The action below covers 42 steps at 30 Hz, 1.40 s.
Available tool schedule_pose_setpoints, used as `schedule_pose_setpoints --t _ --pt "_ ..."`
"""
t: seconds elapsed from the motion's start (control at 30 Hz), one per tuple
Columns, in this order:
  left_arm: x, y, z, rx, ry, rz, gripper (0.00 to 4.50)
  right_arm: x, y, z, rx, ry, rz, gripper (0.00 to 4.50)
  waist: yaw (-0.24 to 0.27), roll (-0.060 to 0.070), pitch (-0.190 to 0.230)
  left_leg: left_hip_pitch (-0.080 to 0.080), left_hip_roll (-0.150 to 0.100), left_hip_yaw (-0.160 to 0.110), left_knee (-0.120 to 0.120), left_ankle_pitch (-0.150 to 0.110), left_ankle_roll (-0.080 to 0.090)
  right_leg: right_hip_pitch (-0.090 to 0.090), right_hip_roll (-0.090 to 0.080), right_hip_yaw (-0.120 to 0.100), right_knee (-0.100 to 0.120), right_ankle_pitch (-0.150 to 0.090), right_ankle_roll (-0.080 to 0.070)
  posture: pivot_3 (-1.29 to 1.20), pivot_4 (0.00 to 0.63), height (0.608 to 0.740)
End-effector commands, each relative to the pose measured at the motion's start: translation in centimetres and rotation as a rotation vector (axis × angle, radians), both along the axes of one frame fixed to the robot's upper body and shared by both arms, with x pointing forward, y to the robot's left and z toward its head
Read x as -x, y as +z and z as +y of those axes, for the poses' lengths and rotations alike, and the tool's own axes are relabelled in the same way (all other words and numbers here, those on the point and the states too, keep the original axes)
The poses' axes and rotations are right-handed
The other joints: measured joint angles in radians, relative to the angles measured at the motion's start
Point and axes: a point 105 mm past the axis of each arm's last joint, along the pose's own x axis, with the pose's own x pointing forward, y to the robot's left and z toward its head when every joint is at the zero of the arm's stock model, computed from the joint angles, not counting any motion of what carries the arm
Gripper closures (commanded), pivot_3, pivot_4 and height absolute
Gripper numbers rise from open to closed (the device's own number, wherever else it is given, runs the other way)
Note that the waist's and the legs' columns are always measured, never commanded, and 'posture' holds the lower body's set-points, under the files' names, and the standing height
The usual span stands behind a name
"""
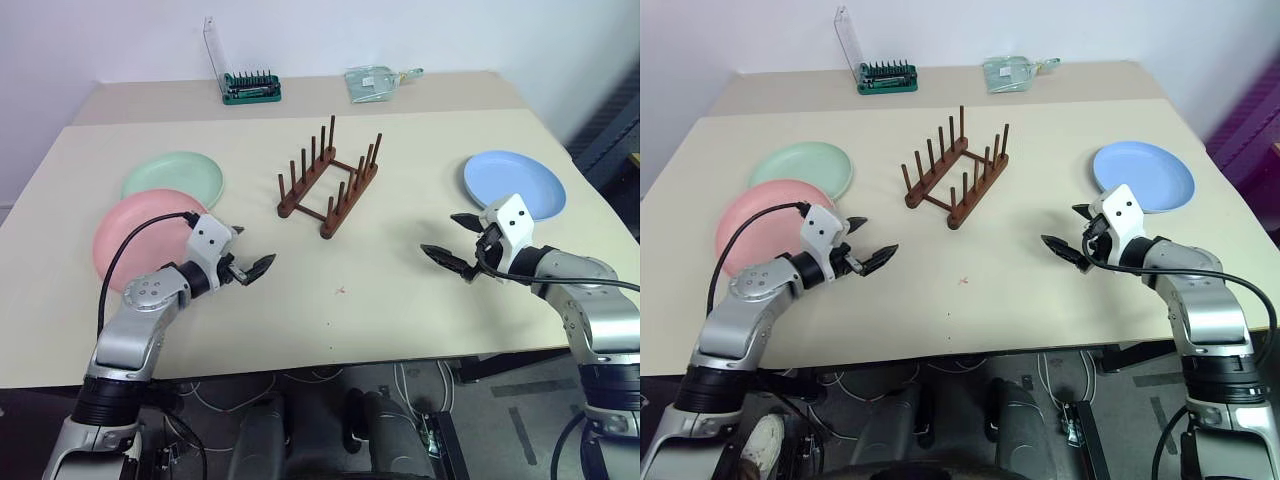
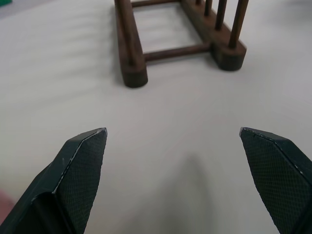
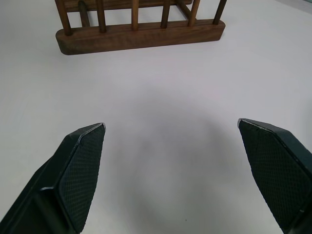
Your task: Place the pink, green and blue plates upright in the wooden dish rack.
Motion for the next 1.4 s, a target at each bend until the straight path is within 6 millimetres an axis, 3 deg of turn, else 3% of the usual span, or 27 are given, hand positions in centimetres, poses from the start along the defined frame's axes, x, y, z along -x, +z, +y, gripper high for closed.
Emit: schedule_pose_setpoints --t 0.03,0.27,0.57,0.7,0.97,1.07,1.27,1.4 --pt "0.1 0.9 -1.2 -0.002 -0.022 -0.048 0.02 -0.6 1.7 0.0 0.015 0.009 -0.058 0.05 0.000 0.000 0.000 0.000 0.000 0.000 0.000 0.000 0.000 0.000 0.000 0.000 0.000 0.000 0.000 0.00 0.150 0.730" --pt "-1.2 0.0 -3.5 -0.013 -0.017 -0.001 0.02 -1.2 1.7 0.4 0.021 0.023 -0.066 0.05 0.007 0.000 0.000 0.000 -0.001 0.000 0.001 0.000 0.000 0.001 0.000 0.000 0.000 0.000 0.000 0.00 0.150 0.730" --pt "-3.8 -1.3 -11.1 0.020 -0.012 0.100 0.02 -0.8 1.2 -0.4 0.046 -0.009 -0.078 0.05 0.026 0.000 0.000 0.000 -0.002 0.002 0.002 0.000 0.000 0.001 0.001 0.000 0.001 0.002 0.003 0.00 0.150 0.730" --pt "-4.7 -2.8 -12.1 -0.024 0.043 0.125 0.02 -0.6 1.2 -0.4 0.051 -0.018 -0.084 0.05 0.026 -0.001 0.000 0.001 -0.002 0.002 0.002 0.000 0.000 0.002 0.001 0.000 0.002 0.002 0.004 0.00 0.150 0.730" --pt "-5.7 -4.0 -13.6 -0.010 0.019 0.146 0.02 0.2 1.3 -0.2 0.052 -0.029 -0.087 0.05 0.028 0.000 -0.001 0.002 -0.002 0.000 0.003 0.000 0.000 0.003 0.001 0.000 0.002 0.002 0.003 0.00 0.150 0.730" --pt "-5.7 -4.2 -14.0 -0.008 -0.008 0.140 0.86 0.6 0.9 -0.1 0.062 -0.026 -0.077 0.00 0.028 0.000 -0.002 0.002 -0.002 -0.001 0.004 0.000 0.000 0.004 0.000 0.000 0.002 0.002 0.003 0.00 0.150 0.730" --pt "-5.8 -4.1 -13.6 -0.007 -0.007 0.126 3.72 0.9 0.6 0.4 0.056 -0.020 -0.070 0.00 0.026 0.000 -0.002 0.002 -0.002 -0.001 0.004 0.000 0.000 0.003 0.001 0.000 0.002 0.002 0.003 0.00 0.150 0.730" --pt "-5.3 -3.7 -13.5 -0.073 -0.076 0.051 3.73 1.3 0.0 0.7 0.074 -0.006 -0.050 0.00 0.026 0.000 -0.002 0.002 -0.002 -0.001 0.004 0.000 0.000 0.003 0.001 0.000 0.002 0.002 0.003 0.00 0.150 0.730"
